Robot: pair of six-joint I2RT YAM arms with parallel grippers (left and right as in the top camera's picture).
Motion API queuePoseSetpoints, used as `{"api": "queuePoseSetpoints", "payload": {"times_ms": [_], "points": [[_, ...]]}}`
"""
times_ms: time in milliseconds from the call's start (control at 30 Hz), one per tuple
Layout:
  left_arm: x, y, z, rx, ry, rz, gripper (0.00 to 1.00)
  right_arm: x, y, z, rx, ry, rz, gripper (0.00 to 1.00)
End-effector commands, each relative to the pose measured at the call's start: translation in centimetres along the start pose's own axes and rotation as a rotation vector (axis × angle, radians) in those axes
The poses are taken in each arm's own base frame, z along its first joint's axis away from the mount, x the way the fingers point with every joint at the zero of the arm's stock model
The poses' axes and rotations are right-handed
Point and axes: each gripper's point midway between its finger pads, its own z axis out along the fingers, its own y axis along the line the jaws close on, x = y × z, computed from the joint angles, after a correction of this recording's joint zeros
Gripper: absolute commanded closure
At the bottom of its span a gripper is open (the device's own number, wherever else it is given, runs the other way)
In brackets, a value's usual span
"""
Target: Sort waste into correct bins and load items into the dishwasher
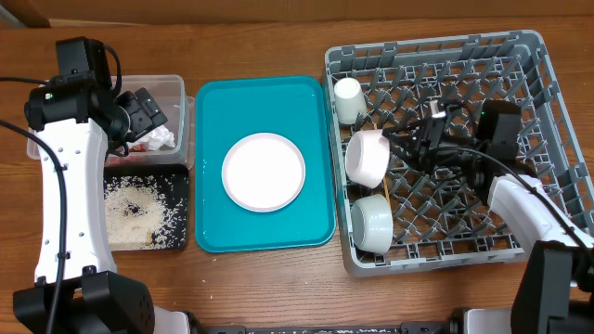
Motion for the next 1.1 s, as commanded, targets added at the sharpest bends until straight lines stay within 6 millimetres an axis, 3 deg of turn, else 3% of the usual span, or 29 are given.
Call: {"api": "queuePoseSetpoints", "payload": {"times_ms": [0,200,367,767,1067], "points": [[-0.6,-0.3,-0.5,0.011,-0.018,-0.013,0.0,-1.5,-1.0,-1.2,0.035,-0.076,-0.013,0.64],[-0.6,-0.3,-0.5,0.011,-0.018,-0.013,0.0,-4.0,-2.1,-3.8,0.072,-0.189,0.005,0.6],[-0.6,-0.3,-0.5,0.011,-0.018,-0.013,0.0,-4.7,-2.6,-5.1,0.078,-0.228,0.015,0.58],[-0.6,-0.3,-0.5,0.011,-0.018,-0.013,0.0,-2.3,-6.6,-5.1,0.24,-0.188,0.054,0.58],[-0.6,-0.3,-0.5,0.011,-0.018,-0.013,0.0,-1.6,-7.0,-5.1,0.254,-0.171,0.092,0.59]]}}
